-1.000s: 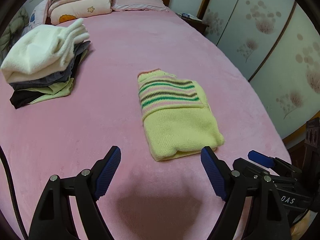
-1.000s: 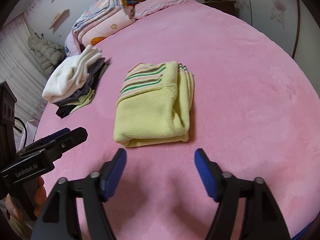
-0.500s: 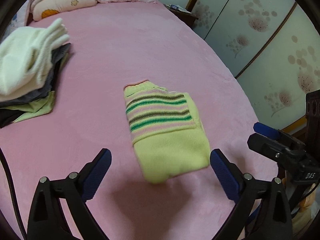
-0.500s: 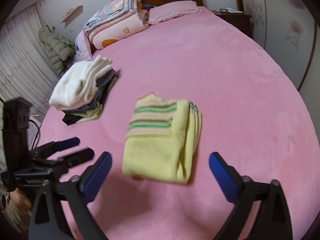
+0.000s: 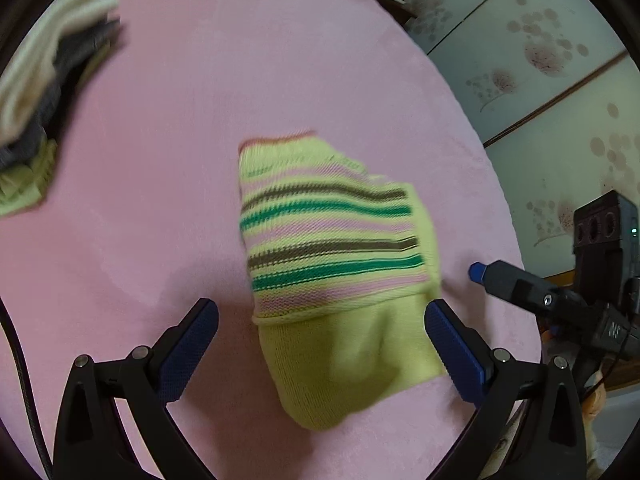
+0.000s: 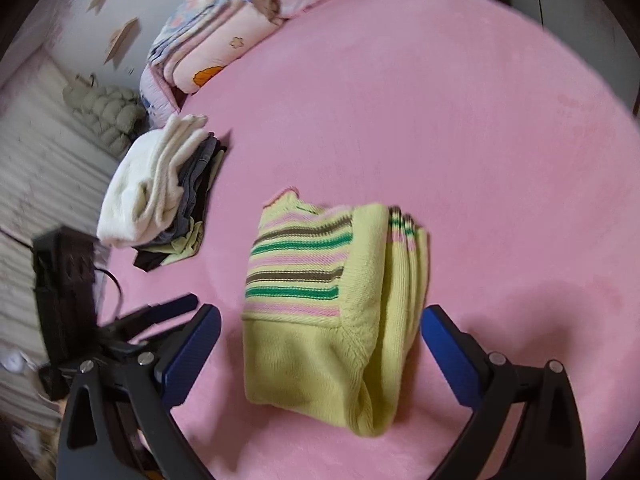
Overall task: Fold large clothes
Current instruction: 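Grasp the folded cardigan bundle with the right tool and lift it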
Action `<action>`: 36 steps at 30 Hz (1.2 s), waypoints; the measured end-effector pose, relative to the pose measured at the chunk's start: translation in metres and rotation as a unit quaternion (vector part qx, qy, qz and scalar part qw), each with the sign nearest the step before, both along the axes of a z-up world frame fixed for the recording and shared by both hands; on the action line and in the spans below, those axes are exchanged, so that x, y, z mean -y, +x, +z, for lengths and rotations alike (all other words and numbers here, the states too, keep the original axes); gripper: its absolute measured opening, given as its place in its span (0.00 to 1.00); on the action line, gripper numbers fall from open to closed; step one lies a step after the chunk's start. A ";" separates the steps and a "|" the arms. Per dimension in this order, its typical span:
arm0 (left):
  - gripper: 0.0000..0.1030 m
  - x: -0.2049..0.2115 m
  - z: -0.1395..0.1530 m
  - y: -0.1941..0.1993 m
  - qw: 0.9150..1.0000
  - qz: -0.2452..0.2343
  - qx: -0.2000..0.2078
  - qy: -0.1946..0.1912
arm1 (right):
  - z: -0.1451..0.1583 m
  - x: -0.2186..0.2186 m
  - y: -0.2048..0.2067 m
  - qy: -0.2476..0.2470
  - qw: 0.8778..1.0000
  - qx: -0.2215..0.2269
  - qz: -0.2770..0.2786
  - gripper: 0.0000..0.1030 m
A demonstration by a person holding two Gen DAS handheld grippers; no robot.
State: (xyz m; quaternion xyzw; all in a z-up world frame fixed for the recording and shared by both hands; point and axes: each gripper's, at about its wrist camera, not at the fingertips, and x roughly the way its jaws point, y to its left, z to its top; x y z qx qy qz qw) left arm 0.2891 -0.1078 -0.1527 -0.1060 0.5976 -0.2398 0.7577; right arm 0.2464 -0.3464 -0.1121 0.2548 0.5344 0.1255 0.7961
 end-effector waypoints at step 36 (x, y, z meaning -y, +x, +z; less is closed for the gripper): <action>0.73 0.013 -0.064 -0.001 0.998 -0.024 -0.037 -0.043 | -0.100 0.004 0.018 0.124 0.989 -0.070 0.041 0.70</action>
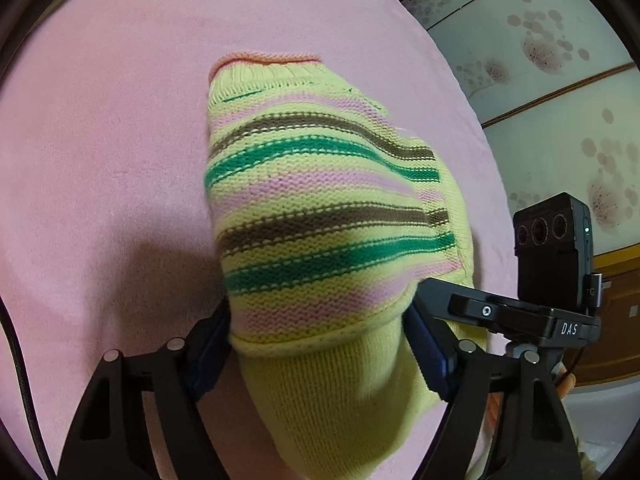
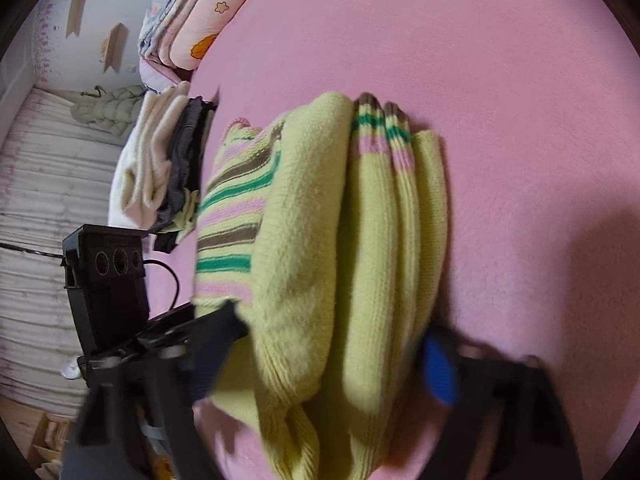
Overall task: Fold large clothes
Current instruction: 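Grasp the folded cardigan bundle with the right tool and lift it, then carry the bundle with the right tool onto the white towel stack and release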
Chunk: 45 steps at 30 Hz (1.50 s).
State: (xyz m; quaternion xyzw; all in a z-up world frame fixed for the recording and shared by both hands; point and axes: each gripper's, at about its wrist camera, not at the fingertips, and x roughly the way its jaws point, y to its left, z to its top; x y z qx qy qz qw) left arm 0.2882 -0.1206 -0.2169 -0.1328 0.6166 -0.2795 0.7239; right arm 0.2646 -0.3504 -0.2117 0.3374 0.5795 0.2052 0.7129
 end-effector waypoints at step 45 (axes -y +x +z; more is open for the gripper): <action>0.62 -0.296 0.323 0.169 0.953 0.032 0.246 0.173 | 0.260 -0.323 0.163 0.049 0.981 0.189 0.014 0.43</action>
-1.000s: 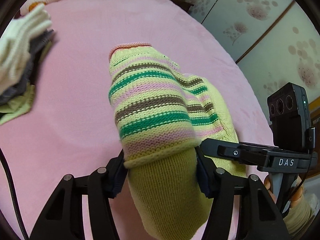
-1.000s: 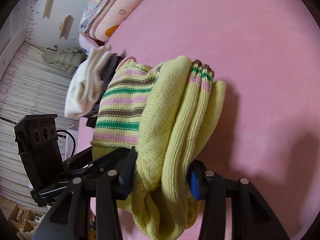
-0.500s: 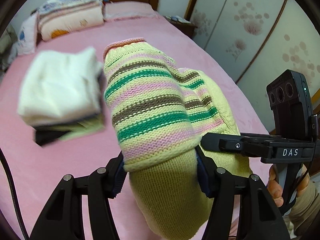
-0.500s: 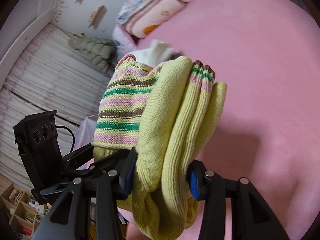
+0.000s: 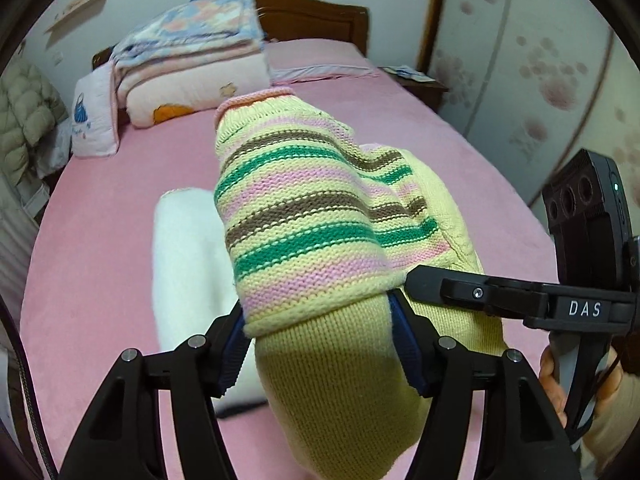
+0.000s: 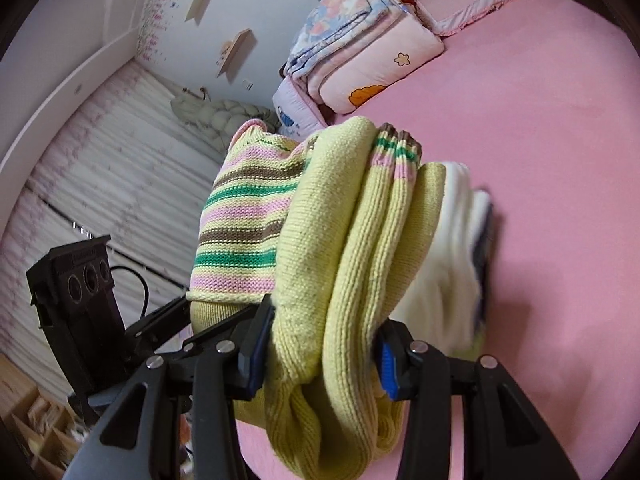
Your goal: Fold large clothes
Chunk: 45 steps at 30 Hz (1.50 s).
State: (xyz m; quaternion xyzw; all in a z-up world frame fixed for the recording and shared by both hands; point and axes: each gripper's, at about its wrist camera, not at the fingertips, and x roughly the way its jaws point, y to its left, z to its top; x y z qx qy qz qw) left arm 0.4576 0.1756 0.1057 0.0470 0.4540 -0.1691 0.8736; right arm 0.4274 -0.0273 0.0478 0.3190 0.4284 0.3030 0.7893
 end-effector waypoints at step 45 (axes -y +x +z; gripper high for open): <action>0.88 0.043 0.037 -0.147 0.995 0.070 0.035 0.059 | 0.038 0.022 -0.080 -0.099 0.994 -0.037 -0.030 0.69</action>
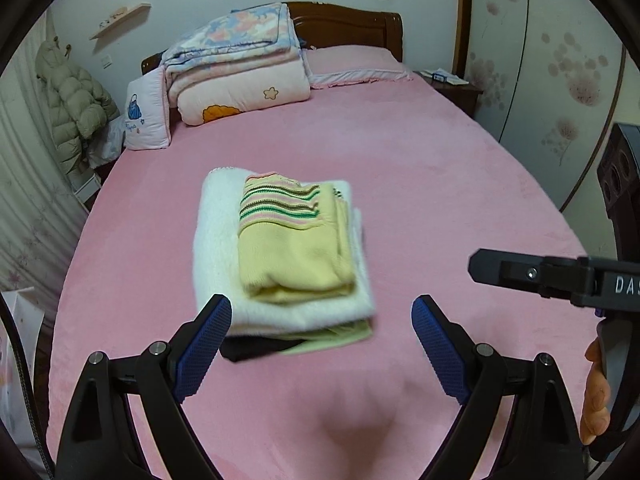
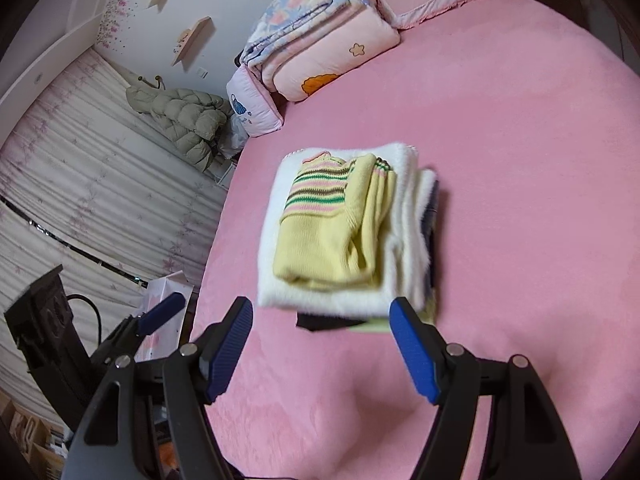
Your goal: Fold large clothes
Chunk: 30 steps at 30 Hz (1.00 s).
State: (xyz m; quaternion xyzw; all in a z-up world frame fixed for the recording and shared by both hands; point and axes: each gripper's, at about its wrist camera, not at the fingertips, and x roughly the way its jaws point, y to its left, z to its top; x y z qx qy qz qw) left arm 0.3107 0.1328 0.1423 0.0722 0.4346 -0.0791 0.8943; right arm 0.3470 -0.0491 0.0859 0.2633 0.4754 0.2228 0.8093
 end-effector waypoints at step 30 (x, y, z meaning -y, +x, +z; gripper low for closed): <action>0.99 0.119 0.008 -0.281 0.993 0.041 0.098 -0.055 | 0.050 0.131 -0.299 -0.176 0.974 0.130 -0.055 0.69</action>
